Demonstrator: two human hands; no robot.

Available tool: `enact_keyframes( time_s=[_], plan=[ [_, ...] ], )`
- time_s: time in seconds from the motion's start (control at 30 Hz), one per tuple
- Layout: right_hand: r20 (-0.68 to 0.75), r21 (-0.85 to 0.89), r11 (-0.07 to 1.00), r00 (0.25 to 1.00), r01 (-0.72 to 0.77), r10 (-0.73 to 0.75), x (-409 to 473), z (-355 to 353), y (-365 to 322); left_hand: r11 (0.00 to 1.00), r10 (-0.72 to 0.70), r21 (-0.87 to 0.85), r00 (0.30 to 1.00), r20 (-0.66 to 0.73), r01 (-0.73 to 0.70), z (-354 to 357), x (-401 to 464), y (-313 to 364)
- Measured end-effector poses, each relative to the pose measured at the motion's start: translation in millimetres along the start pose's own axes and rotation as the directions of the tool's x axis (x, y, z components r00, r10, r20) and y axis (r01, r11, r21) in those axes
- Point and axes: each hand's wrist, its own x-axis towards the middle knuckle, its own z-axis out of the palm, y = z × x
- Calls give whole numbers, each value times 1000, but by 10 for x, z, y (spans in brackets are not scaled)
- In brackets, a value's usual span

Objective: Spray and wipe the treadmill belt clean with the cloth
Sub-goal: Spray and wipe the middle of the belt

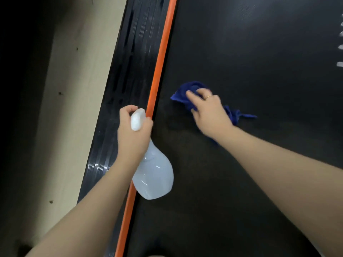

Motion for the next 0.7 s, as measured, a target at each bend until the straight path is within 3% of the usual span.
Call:
enact_keyframes(
  time_s=[0.1, 0.17, 0.23, 0.3, 0.37, 0.43, 0.53, 0.57, 0.6, 0.7],
  plan=[
    [100, -169, 937, 951, 306, -293, -273, 319, -223, 1000, -2, -28, 1000, -28, 2, -100, 71, -123],
    [240, -249, 890, 914, 383, -326, -271, 346, -192, 1000, 10, -28, 1000, 25, -10, -93, 94, -163],
    [145, -318, 894, 948, 315, -283, -13, 292, -183, 999, 20, -39, 997, 76, -17, -65, 118, -174],
    [-48, -297, 953, 996, 55, -72, 321, 246, -216, 998, 21, -54, 995, 92, -16, -59, 141, -189],
    [-95, -253, 961, 991, -113, 91, 447, 292, -302, 997, 6, -72, 995, 102, 1, -48, 166, -201],
    [-95, -262, 965, 996, -27, 3, 303, 396, -369, 996, -12, -81, 994, 113, 21, -38, 183, -209],
    [101, -316, 900, 954, 301, -284, 80, 388, -244, 995, -28, -90, 994, 106, 38, -23, 214, -195],
    [100, -314, 882, 936, 351, -337, 155, 343, -191, 993, -31, -106, 994, 104, 43, -18, 219, -197],
    [47, -327, 888, 945, 322, -325, 279, 299, -179, 990, -38, -130, 994, 106, 51, -17, 221, -200],
    [-76, -336, 942, 997, -26, 0, 727, 202, -245, 984, -34, -172, 993, 113, 53, -34, 237, -209]
  ],
)
